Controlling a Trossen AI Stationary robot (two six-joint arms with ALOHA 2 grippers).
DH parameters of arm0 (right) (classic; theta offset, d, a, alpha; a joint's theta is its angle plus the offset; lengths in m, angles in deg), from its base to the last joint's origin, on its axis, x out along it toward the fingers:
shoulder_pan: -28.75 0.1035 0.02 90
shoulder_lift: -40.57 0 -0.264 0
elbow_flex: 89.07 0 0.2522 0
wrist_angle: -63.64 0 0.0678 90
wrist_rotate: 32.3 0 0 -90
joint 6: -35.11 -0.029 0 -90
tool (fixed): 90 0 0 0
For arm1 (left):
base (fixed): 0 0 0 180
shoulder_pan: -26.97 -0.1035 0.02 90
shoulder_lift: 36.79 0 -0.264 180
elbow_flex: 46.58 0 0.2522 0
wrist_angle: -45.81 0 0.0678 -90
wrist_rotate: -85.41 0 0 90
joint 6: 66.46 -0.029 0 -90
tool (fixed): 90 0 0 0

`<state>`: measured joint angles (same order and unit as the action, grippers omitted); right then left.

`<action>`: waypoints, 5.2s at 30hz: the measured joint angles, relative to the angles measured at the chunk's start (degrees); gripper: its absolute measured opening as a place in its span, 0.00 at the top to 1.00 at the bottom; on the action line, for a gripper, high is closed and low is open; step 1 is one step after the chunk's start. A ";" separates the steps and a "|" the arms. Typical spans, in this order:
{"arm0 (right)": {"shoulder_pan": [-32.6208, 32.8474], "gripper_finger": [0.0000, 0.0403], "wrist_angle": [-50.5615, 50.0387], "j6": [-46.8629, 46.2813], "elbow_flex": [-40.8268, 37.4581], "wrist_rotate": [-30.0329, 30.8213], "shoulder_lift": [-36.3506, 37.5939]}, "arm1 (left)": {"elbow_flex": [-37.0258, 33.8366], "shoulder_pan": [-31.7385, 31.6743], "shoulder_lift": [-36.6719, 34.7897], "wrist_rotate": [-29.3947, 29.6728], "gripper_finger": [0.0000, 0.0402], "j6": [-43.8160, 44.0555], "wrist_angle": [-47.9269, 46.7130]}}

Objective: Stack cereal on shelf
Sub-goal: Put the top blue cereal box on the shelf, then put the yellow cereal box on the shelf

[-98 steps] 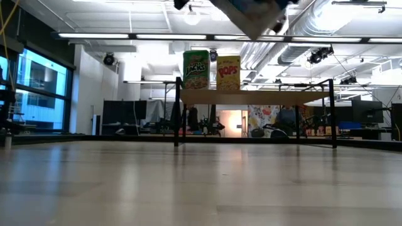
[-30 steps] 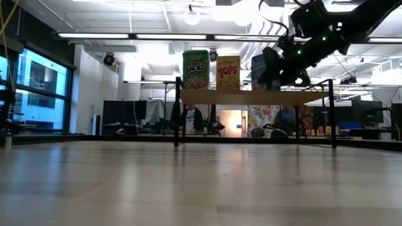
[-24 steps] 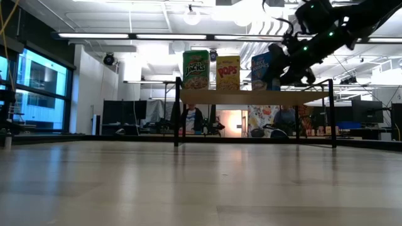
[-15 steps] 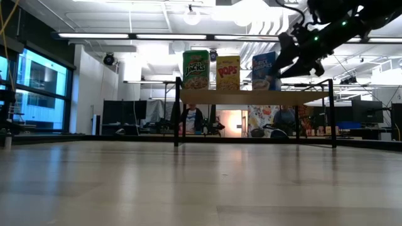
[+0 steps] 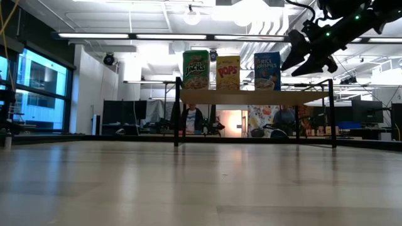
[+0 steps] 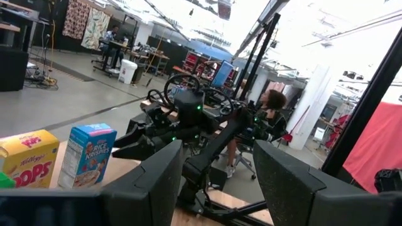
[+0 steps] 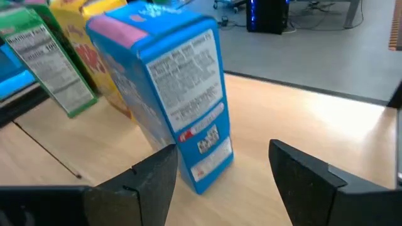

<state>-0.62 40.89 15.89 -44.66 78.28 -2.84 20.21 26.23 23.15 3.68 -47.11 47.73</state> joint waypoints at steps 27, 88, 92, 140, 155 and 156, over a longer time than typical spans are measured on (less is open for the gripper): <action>10.11 0.40 5.58 -8.63 17.94 -31.31 4.27 | 0.02 0.00 -7.27 -1.16 0.54 -3.48 -15.90; 13.42 0.40 -7.53 -8.81 17.94 -24.02 1.35 | 21.84 57.32 23.56 3.06 0.54 33.00 -84.50; 13.42 0.40 -7.55 -8.81 17.94 -24.02 1.35 | 21.81 57.33 23.56 2.96 0.54 31.44 -85.87; 13.42 0.40 -8.08 -8.83 17.94 -24.00 1.35 | 18.53 56.77 28.34 -1.33 0.38 32.52 -85.64; 13.40 0.40 -8.20 -7.76 17.93 -22.23 1.35 | 18.51 57.59 28.13 -0.06 0.38 32.48 -85.65; 13.40 0.40 -8.20 -7.76 17.94 -22.23 1.35 | 18.51 57.59 28.13 -0.14 0.38 32.48 -85.64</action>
<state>12.78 32.69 8.13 -26.71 56.05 -1.49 38.73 83.83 51.28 3.54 -14.63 -37.91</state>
